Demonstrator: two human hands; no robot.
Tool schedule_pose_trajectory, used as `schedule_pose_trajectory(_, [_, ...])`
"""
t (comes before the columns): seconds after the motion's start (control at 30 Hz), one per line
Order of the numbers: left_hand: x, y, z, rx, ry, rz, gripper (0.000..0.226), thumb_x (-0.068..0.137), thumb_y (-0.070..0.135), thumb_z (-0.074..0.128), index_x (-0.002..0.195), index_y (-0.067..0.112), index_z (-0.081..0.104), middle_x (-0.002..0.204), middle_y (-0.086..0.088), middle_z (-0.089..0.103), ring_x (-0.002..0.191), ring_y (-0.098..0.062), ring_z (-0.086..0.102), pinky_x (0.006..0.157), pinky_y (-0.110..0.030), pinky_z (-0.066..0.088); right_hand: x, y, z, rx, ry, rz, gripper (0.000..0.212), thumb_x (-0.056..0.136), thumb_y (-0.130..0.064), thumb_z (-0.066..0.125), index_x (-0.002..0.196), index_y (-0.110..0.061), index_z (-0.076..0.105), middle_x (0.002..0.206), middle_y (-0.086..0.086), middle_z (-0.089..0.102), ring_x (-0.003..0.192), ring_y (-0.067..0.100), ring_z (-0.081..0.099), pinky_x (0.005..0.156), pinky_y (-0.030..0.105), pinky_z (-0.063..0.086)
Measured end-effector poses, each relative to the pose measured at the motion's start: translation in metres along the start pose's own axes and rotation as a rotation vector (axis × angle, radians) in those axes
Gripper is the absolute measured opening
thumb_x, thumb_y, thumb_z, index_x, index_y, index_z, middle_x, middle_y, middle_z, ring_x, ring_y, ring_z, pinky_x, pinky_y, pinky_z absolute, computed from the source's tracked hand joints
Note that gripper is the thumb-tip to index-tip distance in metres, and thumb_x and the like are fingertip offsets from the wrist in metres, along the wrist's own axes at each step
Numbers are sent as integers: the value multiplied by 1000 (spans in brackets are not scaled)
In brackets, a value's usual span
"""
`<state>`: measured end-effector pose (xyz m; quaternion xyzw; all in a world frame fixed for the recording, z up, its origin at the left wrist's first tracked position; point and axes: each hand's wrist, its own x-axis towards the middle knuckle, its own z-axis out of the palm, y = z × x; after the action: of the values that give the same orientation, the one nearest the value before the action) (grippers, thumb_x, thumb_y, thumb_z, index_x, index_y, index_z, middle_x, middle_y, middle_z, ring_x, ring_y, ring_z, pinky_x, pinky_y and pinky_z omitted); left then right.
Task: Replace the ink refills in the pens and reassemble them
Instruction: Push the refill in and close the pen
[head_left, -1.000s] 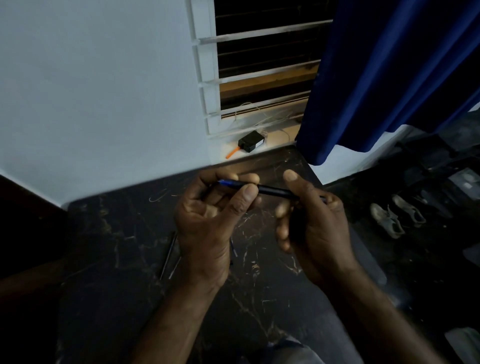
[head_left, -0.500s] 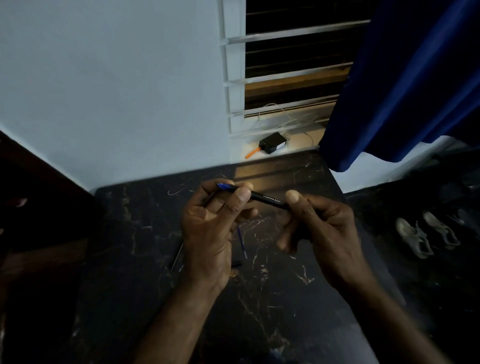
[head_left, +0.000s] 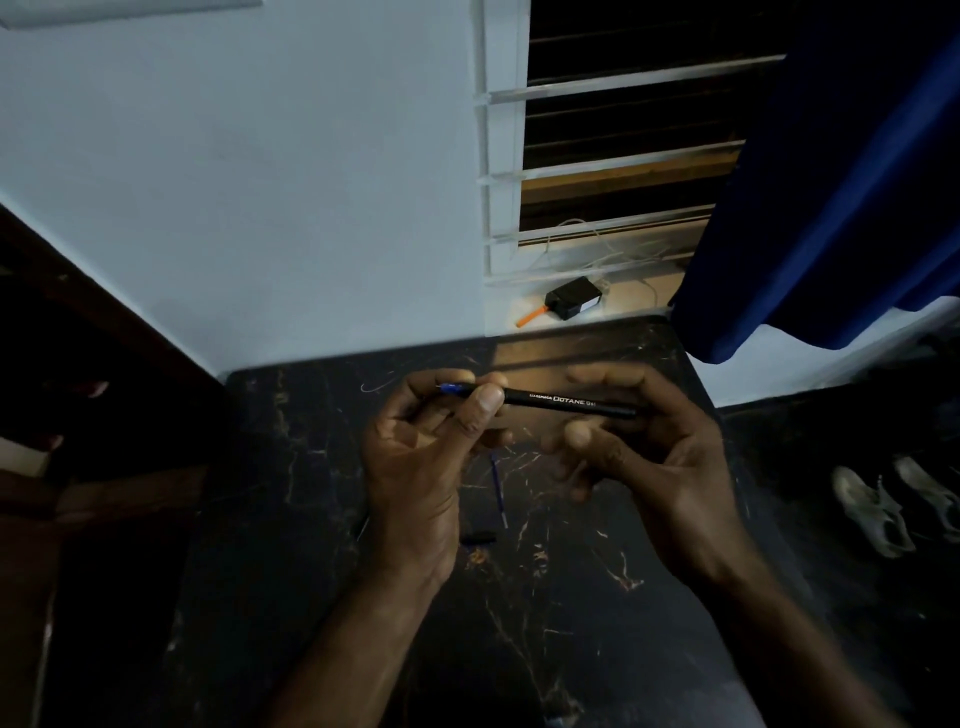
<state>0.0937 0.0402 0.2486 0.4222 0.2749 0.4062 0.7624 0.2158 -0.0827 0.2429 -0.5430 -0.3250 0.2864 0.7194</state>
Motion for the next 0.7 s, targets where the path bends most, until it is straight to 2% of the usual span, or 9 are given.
schedule_pose_trajectory(0.1, [1,1,1,7,13,-10,19,75,7,78,91,12,70,93,-10,80,75,-17,76,60,-26,60,4,1,-4,12,10,-24,18,89,2,66,106,8,63,82,23,74,70,38,70,55,45,54])
schedule_pose_trajectory(0.2, [-1,0,3,-6,11,-34,22,77,3,83,93,12,71,95,-9,81,81,-16,77,62,-24,60,7,1,-7,7,6,-13,13,92,0,63,98,11,63,77,24,73,66,37,69,54,43,54])
schedule_pose_trajectory(0.37, [-4,-3,9,-22,10,-45,20,76,4,77,94,11,71,95,-9,81,85,-15,77,63,-23,60,8,5,-9,-77,24,19,40,100,-19,55,76,11,63,55,24,63,44,36,60,49,44,51])
schedule_pose_trajectory(0.43, [-4,-5,10,-15,11,-43,21,77,1,80,95,11,73,96,-9,81,88,-16,77,64,-24,60,7,7,-13,-35,6,82,41,102,-24,51,82,8,68,56,26,64,45,36,61,50,45,51])
schedule_pose_trajectory(0.53, [-1,-6,10,5,34,-27,23,76,3,84,95,12,74,99,-11,81,93,-18,77,64,-26,61,7,6,-16,55,-45,107,26,98,-19,59,112,3,65,76,28,70,65,35,68,54,39,53])
schedule_pose_trajectory(0.57, [-1,-6,10,11,39,-24,24,74,6,85,95,13,75,99,-12,81,93,-19,77,64,-26,61,7,6,-16,59,-42,92,24,95,-11,63,113,4,63,79,28,71,68,34,69,55,38,54])
schedule_pose_trajectory(0.63, [-1,-6,11,19,37,-24,25,69,12,81,94,14,76,99,-12,81,94,-19,77,64,-26,61,7,8,-17,54,-15,62,17,90,0,67,103,9,62,77,25,72,66,30,69,54,37,54])
schedule_pose_trajectory(0.7, [-2,-7,12,17,21,-30,23,68,14,81,91,17,79,100,-12,81,93,-19,78,64,-25,60,7,8,-18,35,-4,50,15,92,-4,65,93,11,61,70,24,68,60,30,66,52,37,53])
